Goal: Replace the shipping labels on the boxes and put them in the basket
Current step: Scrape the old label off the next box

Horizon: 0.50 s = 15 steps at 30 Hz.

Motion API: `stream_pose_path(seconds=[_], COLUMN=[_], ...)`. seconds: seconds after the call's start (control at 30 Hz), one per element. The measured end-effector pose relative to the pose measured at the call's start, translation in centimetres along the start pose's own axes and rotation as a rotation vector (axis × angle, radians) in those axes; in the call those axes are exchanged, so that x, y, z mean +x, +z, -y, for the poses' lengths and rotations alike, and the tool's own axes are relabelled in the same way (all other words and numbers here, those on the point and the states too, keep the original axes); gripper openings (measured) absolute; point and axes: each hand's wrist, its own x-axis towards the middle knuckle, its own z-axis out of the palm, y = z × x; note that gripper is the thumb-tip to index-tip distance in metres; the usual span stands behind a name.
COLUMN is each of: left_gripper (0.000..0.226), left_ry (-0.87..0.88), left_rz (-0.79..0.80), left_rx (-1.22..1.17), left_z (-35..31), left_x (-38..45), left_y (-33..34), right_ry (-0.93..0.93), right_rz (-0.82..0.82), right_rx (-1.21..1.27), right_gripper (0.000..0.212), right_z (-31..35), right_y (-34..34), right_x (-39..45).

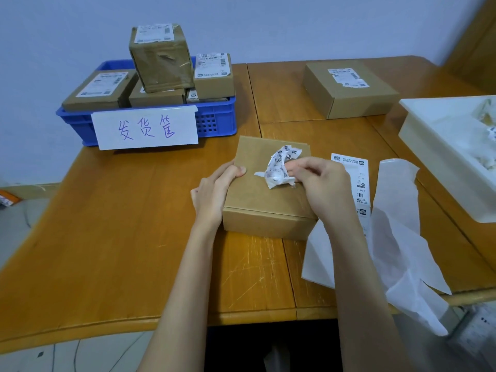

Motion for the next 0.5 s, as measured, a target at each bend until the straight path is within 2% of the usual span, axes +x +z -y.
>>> stream_pose_path(seconds=[0.07, 0.27, 0.4, 0.5], left_gripper=[0.010, 0.021, 0.026, 0.029], left_ry=[-0.026, -0.020, -0.013, -0.001], left_rz=[-0.005, -0.020, -0.026, -0.013], left_rx=[-0.014, -0.048, -0.049, -0.047], left_z=[-0.1, 0.4, 0.9, 0.9], left_x=[0.1, 0.1, 0.4, 0.6], left_y=[0.0, 0.0, -0.1, -0.1], right_ry=[-0.006, -0.103, -0.148, -0.200], right_rz=[-0.024, -0.133, -0.176, -0.142], right_rx=[0.089, 0.032, -0.148, -0.224], right_gripper=[0.029, 0.041, 0.013, 0.018], right_z=[-0.3, -1.0, -1.2, -1.3], right_y=[-0.4, -0.7, -1.6, -1.0], right_x=[-0.2, -1.1, -0.9, -1.3])
